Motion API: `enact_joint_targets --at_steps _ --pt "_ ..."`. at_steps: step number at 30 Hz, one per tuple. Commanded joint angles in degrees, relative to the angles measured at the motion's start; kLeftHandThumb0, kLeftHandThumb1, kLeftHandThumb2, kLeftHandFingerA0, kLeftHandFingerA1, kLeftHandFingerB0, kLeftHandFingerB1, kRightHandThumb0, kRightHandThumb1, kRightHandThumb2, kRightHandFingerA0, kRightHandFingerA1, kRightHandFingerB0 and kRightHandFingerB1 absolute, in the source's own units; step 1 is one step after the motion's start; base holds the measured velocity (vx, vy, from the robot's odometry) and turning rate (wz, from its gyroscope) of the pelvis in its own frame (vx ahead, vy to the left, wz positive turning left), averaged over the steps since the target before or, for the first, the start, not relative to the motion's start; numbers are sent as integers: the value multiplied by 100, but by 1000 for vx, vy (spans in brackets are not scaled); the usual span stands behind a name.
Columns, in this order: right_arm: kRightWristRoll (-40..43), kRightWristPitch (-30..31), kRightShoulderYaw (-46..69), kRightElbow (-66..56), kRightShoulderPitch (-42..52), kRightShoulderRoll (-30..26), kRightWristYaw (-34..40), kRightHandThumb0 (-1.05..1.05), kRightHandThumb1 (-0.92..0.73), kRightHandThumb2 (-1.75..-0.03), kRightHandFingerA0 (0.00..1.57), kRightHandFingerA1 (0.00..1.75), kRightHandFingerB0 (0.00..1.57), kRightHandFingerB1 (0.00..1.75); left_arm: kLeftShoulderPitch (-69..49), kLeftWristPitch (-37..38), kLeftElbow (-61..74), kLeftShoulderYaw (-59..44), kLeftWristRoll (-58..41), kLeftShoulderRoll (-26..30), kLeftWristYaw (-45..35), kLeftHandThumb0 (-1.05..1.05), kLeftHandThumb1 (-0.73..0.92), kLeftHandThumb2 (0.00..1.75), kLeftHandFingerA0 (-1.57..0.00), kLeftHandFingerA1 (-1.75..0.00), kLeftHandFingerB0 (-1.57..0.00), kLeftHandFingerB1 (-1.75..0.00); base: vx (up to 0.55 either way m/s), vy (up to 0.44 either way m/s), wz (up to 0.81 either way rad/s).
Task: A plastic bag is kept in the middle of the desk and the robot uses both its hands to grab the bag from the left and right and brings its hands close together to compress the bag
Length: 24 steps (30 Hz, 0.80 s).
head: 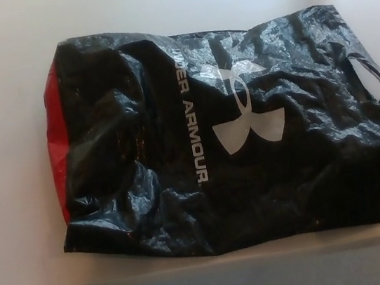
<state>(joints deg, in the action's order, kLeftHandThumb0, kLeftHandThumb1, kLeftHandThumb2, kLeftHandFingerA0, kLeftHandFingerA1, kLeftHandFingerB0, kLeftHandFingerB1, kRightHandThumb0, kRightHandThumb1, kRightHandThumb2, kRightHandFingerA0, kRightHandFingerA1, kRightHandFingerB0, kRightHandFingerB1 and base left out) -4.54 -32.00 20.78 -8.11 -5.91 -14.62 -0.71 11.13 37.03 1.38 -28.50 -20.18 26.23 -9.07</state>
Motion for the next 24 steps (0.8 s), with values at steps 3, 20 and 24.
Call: enact_joint_targets --at_steps 3,20,24 --pt "-1092 2779 -513 2142 -2746 -857 289 -100 -71 -65 0 0 0 0 1870 -2081 -2606 828 1423 896 478 -86 92 80 -5 -32 -15 -28 0 0 0" --pt "-1030 3346 -1177 5888 -4647 -561 778 -101 -62 -103 0 11 0 0 2936 -3035 -5363 1884 1510 94 714 -81 76 107 -7 -37 -13 -42 0 0 0" --pt "-910 3371 -1211 6554 -4920 -547 782 -98 -58 -102 0 9 0 0 3141 -3074 -5752 2119 1678 56 783 -81 92 76 -13 -25 -18 -30 0 0 0"
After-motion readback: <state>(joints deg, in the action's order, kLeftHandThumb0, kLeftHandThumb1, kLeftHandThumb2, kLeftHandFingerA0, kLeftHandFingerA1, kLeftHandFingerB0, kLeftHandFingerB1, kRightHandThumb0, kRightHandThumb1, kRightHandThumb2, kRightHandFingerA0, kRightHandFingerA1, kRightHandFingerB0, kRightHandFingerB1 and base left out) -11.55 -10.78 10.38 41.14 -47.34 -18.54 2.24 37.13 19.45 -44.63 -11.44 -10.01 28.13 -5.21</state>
